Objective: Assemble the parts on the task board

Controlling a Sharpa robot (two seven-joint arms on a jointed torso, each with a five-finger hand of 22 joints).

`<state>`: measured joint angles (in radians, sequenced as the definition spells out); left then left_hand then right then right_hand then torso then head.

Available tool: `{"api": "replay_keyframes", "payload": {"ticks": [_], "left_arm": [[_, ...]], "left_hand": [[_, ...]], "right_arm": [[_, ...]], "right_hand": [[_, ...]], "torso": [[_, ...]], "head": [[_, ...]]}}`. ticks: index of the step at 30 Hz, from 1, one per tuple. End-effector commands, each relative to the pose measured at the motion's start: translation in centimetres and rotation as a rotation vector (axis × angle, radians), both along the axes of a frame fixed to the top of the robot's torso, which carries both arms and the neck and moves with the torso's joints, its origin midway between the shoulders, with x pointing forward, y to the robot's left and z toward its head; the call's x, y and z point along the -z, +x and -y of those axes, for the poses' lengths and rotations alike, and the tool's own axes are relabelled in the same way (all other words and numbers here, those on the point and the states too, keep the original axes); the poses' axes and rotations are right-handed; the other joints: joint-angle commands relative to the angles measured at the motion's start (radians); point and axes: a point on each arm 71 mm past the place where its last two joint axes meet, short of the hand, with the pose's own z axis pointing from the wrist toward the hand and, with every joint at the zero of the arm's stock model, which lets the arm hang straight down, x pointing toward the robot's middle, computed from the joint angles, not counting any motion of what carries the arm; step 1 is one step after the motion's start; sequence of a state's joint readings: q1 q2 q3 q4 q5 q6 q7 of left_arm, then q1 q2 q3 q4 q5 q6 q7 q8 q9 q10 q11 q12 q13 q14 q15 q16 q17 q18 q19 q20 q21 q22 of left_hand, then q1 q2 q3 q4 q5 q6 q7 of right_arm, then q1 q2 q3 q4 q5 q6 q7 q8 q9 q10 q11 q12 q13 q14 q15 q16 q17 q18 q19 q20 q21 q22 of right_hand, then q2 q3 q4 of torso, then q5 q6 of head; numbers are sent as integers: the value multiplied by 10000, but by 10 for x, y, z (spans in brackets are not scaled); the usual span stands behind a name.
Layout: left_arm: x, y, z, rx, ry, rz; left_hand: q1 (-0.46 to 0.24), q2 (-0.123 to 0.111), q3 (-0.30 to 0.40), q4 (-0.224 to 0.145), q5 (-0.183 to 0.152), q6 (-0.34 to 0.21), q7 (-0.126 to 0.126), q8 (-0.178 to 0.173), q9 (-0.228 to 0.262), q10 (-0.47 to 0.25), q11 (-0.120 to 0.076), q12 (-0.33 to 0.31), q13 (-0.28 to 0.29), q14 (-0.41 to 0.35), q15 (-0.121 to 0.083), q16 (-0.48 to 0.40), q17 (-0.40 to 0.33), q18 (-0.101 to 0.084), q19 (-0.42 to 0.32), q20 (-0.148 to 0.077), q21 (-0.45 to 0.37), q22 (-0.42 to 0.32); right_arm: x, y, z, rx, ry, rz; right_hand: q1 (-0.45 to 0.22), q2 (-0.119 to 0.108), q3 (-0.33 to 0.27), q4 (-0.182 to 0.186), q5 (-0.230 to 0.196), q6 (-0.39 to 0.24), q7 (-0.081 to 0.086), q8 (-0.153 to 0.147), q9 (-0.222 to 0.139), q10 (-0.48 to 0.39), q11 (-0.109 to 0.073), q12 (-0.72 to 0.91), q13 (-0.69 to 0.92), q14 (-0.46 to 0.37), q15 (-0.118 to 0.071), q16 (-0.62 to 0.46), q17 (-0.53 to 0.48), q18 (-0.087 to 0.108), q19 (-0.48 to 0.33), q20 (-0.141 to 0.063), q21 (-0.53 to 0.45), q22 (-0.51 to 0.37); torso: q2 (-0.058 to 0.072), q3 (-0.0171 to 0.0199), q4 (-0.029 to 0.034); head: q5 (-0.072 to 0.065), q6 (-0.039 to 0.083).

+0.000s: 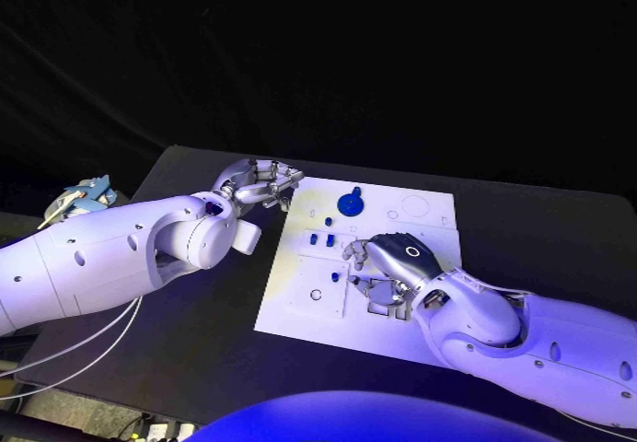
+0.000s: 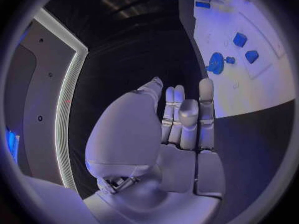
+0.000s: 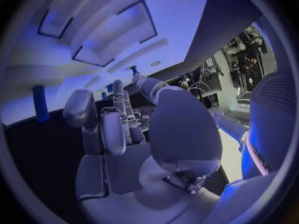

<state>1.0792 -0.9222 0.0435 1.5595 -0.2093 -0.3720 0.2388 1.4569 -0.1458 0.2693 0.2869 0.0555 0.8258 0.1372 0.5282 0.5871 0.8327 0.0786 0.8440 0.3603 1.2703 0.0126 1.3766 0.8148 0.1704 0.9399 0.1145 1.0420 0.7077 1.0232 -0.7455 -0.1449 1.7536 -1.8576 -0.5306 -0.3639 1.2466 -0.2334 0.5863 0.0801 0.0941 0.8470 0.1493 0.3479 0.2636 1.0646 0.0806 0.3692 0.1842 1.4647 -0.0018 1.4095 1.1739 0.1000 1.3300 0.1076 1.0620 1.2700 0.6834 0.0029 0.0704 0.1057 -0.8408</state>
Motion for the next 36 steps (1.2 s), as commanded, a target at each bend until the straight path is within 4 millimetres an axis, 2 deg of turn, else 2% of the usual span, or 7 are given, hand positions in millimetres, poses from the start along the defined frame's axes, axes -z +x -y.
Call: {"api": "replay_keyframes", "payload": {"ticks": [1,5,9,12,14,27,36], "left_arm": [[-1,0,1,156,-119,50],[-2,0,1,289,-246,113],[-3,-1,2,510,-480,166],[-3,-1,2,613,-598,192],[-3,-1,3,669,-673,220],[-4,-1,3,689,-766,302],[-4,-1,2,640,-752,304]], "left_hand": [[-134,-46,23,6,-10,-62,8,-61,-21,-55,13,30,-15,-48,35,5,-36,131,-28,57,-36,-19],[-224,-85,-1,8,-8,-171,43,-114,-64,-177,48,15,-50,-210,68,-84,-330,129,-47,78,-79,-39],[-320,-106,30,-19,-16,-743,357,-523,-427,-834,345,-353,-406,-1857,332,-1198,-3019,108,-373,286,-572,-290],[-321,-93,35,-27,-9,-846,434,-619,-582,-924,417,-411,-525,-2064,407,-1370,-3194,117,-450,367,-765,-400],[-310,-81,42,-32,-9,-841,436,-623,-614,-896,419,-386,-539,-2097,413,-1402,-3222,121,-461,381,-810,-426],[-293,-66,55,-38,-8,-841,437,-628,-643,-880,420,-368,-552,-2121,415,-1428,-3246,125,-468,390,-848,-450],[-281,-53,66,-42,-7,-838,437,-630,-657,-877,420,-361,-559,-2129,416,-1438,-3258,127,-469,394,-866,-461]], "right_arm": [[-13,2,8,72,382,158],[-27,12,28,442,459,-201],[-36,26,49,696,98,-1007],[-37,33,60,757,-262,-1341],[-37,37,69,797,-591,-1510],[-28,49,80,686,-1849,-1628],[-25,50,77,683,-1789,-1551]], "right_hand": [[-8,-95,-67,28,-46,31,12,-9,4,-85,16,29,16,169,58,-10,43,88,-26,0,-34,3],[-15,-115,-99,76,-38,84,17,2,10,-197,38,-9,-6,184,70,-6,54,98,-44,5,-106,-33],[-175,-305,-545,261,342,-216,148,-216,-65,-913,176,-311,-189,77,196,-142,-187,182,-301,88,-686,-345],[88,97,-2886,726,828,-810,-16,-599,-151,-1935,323,-395,-423,-148,305,-359,-606,360,-737,210,-1742,-921],[1497,718,-5283,1722,897,-883,12,-740,-117,-2428,412,27,-659,-231,392,-468,-811,418,-750,294,-2184,-1153],[2388,894,-5426,2020,901,-767,-151,-768,-73,-2401,372,334,-842,-193,366,-446,-770,416,-680,278,-2259,-1162],[2869,1310,-4679,2045,447,118,95,-637,-39,-1336,181,474,-1127,98,166,-250,-351,273,-174,101,-1528,-704]], "torso": [[-7,-1,-9],[-15,-5,-19],[-51,-5,-51],[-69,-3,-67],[-79,-4,-71],[-62,-13,-48],[-54,-15,-58]], "head": [[-118,93],[-287,189],[-408,267],[-487,341],[-570,397],[-747,447],[-715,399]]}}
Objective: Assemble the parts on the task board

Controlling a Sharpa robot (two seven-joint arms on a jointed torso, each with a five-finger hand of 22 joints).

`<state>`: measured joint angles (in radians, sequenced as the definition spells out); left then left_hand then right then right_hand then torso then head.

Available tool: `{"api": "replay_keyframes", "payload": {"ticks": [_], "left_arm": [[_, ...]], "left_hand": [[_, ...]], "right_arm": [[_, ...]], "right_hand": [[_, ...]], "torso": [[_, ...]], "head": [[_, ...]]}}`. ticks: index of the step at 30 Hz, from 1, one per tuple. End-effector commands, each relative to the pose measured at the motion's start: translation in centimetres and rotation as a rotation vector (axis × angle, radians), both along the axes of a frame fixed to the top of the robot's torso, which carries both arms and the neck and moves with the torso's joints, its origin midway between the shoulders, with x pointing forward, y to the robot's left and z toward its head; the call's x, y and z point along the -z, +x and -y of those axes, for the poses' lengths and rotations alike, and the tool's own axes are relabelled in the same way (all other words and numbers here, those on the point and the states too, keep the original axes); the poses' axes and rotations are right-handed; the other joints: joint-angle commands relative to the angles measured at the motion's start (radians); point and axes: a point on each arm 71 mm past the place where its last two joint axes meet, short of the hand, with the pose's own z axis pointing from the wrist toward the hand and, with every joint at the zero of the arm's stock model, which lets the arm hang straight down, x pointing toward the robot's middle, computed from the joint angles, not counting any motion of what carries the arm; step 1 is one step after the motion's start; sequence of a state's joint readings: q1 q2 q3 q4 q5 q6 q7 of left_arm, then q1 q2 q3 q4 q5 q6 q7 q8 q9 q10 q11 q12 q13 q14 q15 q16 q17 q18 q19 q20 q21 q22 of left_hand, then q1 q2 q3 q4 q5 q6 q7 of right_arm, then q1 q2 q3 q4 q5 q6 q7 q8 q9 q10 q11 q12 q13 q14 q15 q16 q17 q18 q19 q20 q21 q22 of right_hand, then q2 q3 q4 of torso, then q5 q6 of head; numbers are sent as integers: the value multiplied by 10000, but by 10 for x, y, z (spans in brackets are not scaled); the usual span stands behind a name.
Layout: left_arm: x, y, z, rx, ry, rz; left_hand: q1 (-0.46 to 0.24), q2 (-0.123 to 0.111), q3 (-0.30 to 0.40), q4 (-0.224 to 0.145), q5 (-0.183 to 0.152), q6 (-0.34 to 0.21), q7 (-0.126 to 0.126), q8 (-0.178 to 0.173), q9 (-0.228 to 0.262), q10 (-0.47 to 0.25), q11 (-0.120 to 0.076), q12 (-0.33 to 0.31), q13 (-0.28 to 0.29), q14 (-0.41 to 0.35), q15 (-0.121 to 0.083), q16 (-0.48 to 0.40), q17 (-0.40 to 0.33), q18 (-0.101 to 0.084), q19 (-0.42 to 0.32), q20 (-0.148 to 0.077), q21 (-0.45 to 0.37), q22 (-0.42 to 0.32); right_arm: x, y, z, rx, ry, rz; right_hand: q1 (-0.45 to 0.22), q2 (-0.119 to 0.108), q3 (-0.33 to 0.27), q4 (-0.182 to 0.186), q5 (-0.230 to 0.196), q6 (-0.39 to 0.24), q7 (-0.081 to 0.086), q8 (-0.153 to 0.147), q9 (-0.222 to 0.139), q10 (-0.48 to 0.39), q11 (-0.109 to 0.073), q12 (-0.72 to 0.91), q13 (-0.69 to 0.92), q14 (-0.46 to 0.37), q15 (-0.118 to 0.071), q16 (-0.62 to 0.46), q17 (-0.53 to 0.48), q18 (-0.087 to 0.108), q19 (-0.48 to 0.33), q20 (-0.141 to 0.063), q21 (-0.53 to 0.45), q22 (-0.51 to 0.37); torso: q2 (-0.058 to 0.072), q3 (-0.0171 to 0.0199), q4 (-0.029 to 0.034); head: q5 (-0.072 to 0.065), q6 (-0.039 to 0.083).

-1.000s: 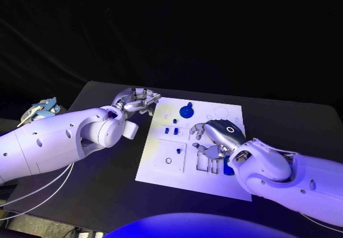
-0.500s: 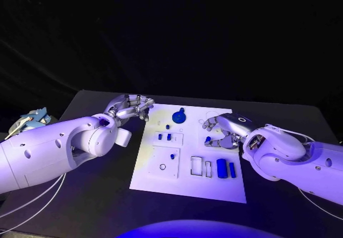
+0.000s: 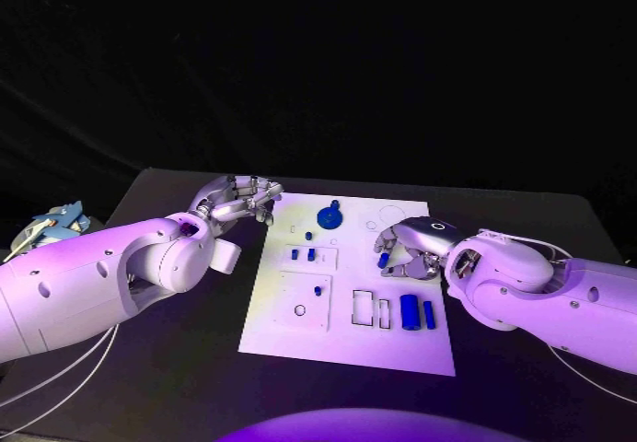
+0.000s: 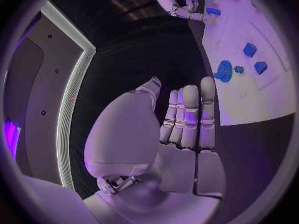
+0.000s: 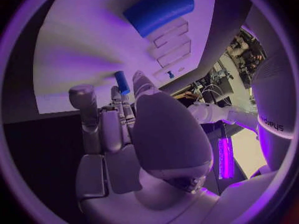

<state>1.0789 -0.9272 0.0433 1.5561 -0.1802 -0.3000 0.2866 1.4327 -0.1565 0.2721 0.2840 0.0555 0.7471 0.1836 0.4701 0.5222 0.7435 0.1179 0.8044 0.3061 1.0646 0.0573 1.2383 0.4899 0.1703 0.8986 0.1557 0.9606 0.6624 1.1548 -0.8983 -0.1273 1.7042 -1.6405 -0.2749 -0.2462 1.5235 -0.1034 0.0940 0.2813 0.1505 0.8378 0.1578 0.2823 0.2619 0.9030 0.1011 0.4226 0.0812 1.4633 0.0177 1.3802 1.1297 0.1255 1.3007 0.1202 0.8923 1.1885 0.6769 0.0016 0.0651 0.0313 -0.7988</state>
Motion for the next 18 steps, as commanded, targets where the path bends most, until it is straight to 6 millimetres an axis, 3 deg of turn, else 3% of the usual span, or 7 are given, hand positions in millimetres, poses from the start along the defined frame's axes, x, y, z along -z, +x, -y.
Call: {"api": "replay_keyframes", "payload": {"ticks": [1,3,7,13,18], "left_arm": [[-2,0,1,121,-182,118],[-2,0,1,103,-173,110],[-2,0,0,79,-156,92],[-1,0,0,72,-144,68],[-1,0,0,69,-131,39]], "left_hand": [[-30,69,50,-14,-7,-47,-26,-49,-20,18,27,40,-24,-77,-31,-63,-18,129,-55,-16,-66,-17],[-24,86,61,-13,-6,-43,-26,-48,-29,20,27,44,-29,-79,-31,-67,-25,130,-54,-14,-76,-24],[-20,107,74,-10,-6,-37,-26,-47,-41,21,28,48,-37,-80,-30,-71,-33,132,-50,-12,-88,-32],[-20,107,74,-10,-6,-37,-26,-47,-41,21,28,48,-37,-80,-30,-71,-33,132,-50,-12,-88,-32],[-17,122,84,-7,-7,-34,-25,-47,-51,22,28,51,-43,-79,-30,-73,-39,133,-47,-11,-97,-38]], "right_arm": [[2,-1,-2,-255,-134,9],[2,-1,-3,-235,-48,30],[2,0,-2,-129,25,137],[2,2,0,19,-17,383],[2,2,-1,49,-46,521]], "right_hand": [[120,54,435,52,-142,370,-8,23,-32,467,-25,-132,-146,138,-45,58,135,-17,205,-35,332,214],[15,189,834,82,-360,626,-32,6,-59,762,-53,-324,-179,163,-51,65,170,-44,299,-55,503,334],[-83,171,1653,53,-455,1027,-91,7,-77,1280,-126,-711,-177,210,-110,105,283,-91,434,-110,780,540],[-225,-120,2834,-24,-694,1286,-118,30,-41,1781,-180,-1212,-164,258,-145,170,426,-143,552,-160,1053,770],[-275,-223,3310,-159,-716,1375,-134,85,10,1952,-201,-1382,-155,278,-161,207,505,-161,589,-173,1151,860]], "torso": [[11,-1,-9],[11,3,-11],[-1,10,-11],[4,13,-16],[7,17,-18]], "head": [[32,-26],[35,-29],[33,-48],[36,-56],[35,-65]]}}
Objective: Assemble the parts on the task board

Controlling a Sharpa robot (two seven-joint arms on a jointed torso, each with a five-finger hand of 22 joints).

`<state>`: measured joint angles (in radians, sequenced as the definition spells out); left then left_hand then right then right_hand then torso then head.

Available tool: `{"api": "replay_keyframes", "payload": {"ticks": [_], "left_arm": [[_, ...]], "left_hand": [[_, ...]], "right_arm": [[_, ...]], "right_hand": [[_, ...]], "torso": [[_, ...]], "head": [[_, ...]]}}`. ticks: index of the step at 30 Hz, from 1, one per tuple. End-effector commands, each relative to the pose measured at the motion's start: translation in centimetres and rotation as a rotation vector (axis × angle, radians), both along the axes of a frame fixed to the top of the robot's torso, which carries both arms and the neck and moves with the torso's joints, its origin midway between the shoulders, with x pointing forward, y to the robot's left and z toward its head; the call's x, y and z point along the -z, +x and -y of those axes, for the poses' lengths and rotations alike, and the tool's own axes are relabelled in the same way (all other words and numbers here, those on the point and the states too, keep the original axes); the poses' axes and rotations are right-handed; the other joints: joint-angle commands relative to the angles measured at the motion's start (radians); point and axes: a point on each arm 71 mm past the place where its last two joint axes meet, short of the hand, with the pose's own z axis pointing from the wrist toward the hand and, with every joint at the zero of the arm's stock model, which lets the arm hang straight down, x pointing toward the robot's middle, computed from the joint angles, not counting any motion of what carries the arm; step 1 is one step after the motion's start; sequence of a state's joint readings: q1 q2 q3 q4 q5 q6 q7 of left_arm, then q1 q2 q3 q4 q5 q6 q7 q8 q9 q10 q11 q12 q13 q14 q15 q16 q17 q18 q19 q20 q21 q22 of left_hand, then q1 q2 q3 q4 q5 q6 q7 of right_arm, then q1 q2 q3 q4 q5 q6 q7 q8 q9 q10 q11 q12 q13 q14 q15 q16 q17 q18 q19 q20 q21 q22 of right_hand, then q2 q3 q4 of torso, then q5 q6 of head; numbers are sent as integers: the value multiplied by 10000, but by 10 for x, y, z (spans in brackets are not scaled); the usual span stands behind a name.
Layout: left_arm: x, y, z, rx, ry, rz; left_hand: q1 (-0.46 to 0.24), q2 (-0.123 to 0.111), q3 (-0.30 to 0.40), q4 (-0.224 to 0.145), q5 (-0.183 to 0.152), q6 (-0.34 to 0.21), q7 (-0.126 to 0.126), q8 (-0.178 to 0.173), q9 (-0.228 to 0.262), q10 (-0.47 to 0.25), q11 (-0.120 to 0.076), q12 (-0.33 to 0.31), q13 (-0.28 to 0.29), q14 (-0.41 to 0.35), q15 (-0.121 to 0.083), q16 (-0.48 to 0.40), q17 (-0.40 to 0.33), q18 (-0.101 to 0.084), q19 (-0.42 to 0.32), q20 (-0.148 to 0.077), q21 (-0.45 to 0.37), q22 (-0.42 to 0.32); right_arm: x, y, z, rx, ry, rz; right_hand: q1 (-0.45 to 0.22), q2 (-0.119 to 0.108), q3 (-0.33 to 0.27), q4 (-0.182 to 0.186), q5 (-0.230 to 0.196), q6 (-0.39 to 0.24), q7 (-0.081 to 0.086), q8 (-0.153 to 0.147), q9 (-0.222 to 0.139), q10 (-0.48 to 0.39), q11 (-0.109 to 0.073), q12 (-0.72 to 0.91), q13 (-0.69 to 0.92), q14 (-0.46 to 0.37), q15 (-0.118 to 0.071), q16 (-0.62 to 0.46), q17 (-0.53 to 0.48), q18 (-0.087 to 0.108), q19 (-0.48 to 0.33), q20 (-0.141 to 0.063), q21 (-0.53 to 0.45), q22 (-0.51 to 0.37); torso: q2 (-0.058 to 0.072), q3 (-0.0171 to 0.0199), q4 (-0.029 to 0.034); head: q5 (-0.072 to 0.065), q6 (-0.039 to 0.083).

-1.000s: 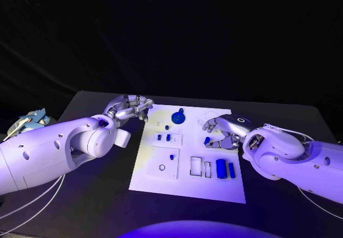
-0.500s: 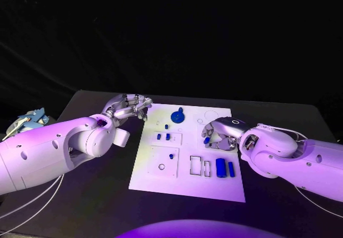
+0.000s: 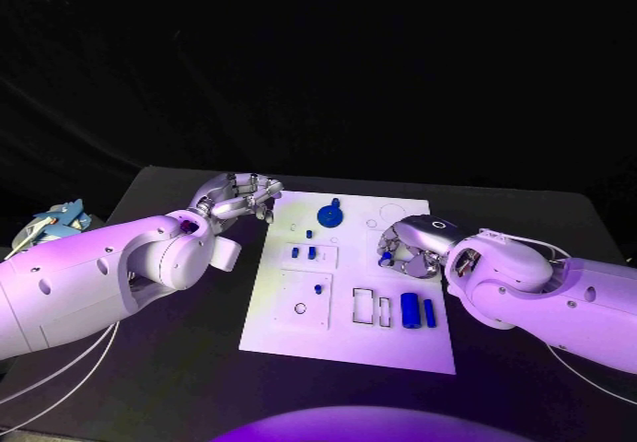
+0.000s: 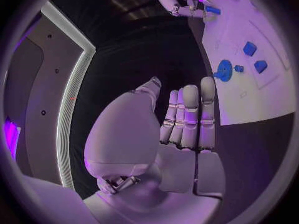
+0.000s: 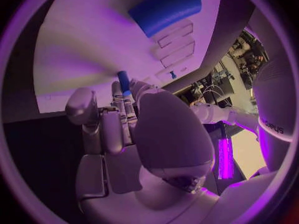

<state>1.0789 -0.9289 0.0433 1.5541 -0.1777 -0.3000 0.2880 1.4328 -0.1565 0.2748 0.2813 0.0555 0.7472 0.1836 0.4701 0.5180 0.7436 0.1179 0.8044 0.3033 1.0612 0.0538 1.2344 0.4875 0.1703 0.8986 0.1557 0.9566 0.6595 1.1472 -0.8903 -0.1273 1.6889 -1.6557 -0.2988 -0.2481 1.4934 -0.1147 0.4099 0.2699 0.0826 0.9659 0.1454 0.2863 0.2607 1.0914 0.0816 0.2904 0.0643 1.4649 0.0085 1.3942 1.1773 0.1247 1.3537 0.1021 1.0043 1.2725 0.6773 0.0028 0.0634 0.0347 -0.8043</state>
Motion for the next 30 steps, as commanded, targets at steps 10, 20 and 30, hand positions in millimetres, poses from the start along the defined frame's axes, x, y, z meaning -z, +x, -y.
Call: {"api": "replay_keyframes", "payload": {"ticks": [10,20,30], "left_arm": [[-1,0,2,119,-111,-5],[-1,0,2,116,-106,-18],[0,1,3,121,-110,-19]], "left_hand": [[-4,133,69,16,-8,-36,-25,-49,-21,18,29,53,-23,-41,5,-35,-21,134,-42,-9,-66,-16],[12,136,79,8,-8,-38,-25,-52,-30,12,29,52,-30,-38,5,-35,-26,135,-37,-8,-73,-21],[29,138,89,-1,-9,-40,-23,-54,-42,6,30,53,-38,-34,5,-34,-32,136,-31,-8,-81,-27]], "right_arm": [[-3,-3,-3,-59,144,563],[-14,-13,-8,-190,831,909],[-36,-28,-23,-666,1558,1160]], "right_hand": [[-28,-301,1435,-1019,5,340,-13,326,277,648,-63,-405,66,303,-135,148,196,-219,193,-52,431,347],[-263,-364,1825,-1602,103,466,-35,504,472,999,-118,-564,116,357,-175,260,396,-292,332,-97,852,637],[-347,-386,1854,-1661,105,467,-38,519,499,1026,-120,-601,121,358,-175,265,402,-292,328,-98,857,653]], "torso": [[-4,0,2],[-24,-8,2],[-13,-6,4]], "head": [[-7,-34],[3,-37],[83,-20]]}}
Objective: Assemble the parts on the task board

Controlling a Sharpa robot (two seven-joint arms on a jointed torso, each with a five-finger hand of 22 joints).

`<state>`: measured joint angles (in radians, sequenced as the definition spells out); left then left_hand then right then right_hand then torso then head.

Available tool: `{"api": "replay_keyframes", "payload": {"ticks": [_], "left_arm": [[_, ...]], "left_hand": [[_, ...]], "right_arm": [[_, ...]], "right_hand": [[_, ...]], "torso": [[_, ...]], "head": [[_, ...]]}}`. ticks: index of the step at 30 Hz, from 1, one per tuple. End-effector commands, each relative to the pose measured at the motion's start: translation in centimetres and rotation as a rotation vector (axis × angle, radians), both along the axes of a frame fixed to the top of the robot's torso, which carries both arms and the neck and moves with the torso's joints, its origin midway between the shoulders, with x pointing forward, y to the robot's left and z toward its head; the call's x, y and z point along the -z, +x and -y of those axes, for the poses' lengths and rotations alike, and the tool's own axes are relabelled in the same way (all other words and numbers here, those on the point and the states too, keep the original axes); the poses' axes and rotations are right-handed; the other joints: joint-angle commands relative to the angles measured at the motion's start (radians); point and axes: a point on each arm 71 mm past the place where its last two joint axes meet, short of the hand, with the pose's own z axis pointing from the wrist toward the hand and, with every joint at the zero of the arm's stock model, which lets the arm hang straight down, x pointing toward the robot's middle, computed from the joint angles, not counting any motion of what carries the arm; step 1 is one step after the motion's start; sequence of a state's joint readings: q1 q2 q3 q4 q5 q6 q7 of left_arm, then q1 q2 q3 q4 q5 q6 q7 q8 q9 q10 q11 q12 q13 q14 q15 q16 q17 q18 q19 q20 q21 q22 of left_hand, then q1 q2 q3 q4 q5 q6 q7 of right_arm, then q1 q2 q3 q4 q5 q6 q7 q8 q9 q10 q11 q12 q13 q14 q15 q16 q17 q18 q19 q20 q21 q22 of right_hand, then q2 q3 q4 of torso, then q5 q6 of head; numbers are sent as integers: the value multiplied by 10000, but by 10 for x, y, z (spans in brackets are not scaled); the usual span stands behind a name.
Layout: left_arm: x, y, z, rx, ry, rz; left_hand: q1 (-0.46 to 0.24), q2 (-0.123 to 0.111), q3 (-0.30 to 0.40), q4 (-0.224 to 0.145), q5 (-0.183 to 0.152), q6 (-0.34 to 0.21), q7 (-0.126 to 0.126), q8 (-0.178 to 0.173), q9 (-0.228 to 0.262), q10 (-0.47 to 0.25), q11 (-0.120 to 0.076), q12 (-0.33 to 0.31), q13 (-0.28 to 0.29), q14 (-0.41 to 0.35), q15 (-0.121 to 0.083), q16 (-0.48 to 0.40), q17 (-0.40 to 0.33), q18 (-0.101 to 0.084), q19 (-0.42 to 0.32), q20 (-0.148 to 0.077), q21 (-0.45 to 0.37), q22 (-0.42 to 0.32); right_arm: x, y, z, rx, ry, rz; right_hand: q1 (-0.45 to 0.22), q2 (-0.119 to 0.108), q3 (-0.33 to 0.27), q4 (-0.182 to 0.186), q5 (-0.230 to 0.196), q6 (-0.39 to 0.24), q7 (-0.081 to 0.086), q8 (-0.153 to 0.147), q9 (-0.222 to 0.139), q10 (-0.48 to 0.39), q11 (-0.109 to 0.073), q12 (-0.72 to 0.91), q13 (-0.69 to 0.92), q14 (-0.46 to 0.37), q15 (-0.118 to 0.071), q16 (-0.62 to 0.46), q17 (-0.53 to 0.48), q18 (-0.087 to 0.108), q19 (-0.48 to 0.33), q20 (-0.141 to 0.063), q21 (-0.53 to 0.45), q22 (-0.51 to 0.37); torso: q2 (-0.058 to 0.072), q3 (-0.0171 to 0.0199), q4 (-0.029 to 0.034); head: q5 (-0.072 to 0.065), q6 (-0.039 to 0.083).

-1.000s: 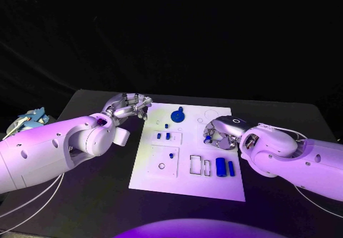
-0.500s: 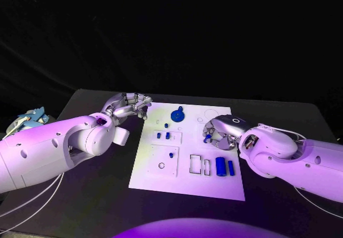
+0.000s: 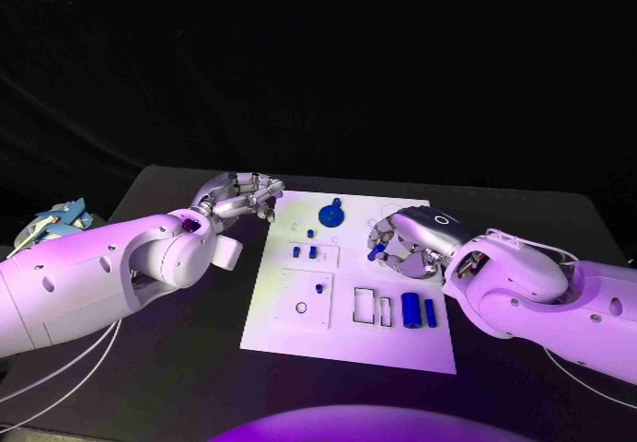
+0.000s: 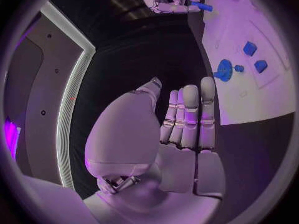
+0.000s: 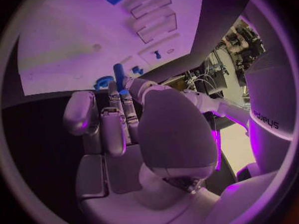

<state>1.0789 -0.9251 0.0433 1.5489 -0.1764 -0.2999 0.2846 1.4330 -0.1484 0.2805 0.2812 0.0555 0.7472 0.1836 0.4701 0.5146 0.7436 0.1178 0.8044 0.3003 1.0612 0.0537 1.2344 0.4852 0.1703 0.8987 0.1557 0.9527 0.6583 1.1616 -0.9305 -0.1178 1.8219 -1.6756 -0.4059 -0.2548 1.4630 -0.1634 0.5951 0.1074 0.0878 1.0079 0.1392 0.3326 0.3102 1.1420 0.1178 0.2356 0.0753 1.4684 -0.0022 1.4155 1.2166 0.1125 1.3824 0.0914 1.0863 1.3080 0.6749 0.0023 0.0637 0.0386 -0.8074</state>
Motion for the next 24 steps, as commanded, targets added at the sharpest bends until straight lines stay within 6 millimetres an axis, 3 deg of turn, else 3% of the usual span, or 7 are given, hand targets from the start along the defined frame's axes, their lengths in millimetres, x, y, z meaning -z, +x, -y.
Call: {"api": "replay_keyframes", "payload": {"ticks": [1,6,15,17,24], "left_arm": [[-1,0,3,142,-119,22],[-1,0,4,175,-135,22],[-1,0,9,286,-190,18],[-1,0,10,302,-198,16],[-1,0,12,349,-215,2]], "left_hand": [[27,57,33,0,-8,-41,-23,-54,-8,5,31,53,-8,-35,5,-35,-9,136,-31,-7,-43,-15],[27,57,33,0,-8,-41,-23,-54,-8,5,31,53,-8,-35,5,-35,-9,136,-31,-7,-43,-15],[36,57,40,-4,-9,-43,-19,-56,-21,-2,33,54,-17,-31,7,-33,-15,136,-23,-6,-51,-22],[36,57,40,-4,-9,-43,-19,-56,-21,-2,33,54,-17,-31,7,-33,-15,136,-23,-6,-51,-22],[36,57,40,-4,-9,-43,-19,-56,-21,-2,33,54,-17,-31,7,-33,-15,136,-23,-6,-51,-22]], "right_arm": [[-7,-6,-9,-238,433,198],[-10,-14,-34,-858,895,54],[0,-34,-81,-2076,1567,-405],[5,-37,-89,-2268,1615,-522],[23,-41,-105,-2615,1382,-854]], "right_hand": [[-69,95,15,-62,63,46,22,62,13,531,-484,-65,13,322,-69,49,2,-173,44,9,52,311],[-94,94,30,-82,74,42,23,64,21,537,-483,-80,14,318,-69,43,-13,-168,33,8,29,305],[-156,108,99,-173,130,9,35,61,45,546,-476,-136,16,313,-67,39,-23,-157,5,8,-24,297],[-171,110,116,-200,144,1,39,61,51,548,-473,-149,17,308,-66,29,-45,-154,-3,8,-37,294],[-202,107,130,-233,156,-11,47,61,61,550,-467,-169,19,308,-62,31,-40,-149,-17,9,-66,287]], "torso": [[14,0,2],[7,1,-16],[21,-10,29],[20,-17,19],[16,-19,-1]], "head": [[51,14],[158,-40],[307,-69],[407,-114],[549,-184]]}}
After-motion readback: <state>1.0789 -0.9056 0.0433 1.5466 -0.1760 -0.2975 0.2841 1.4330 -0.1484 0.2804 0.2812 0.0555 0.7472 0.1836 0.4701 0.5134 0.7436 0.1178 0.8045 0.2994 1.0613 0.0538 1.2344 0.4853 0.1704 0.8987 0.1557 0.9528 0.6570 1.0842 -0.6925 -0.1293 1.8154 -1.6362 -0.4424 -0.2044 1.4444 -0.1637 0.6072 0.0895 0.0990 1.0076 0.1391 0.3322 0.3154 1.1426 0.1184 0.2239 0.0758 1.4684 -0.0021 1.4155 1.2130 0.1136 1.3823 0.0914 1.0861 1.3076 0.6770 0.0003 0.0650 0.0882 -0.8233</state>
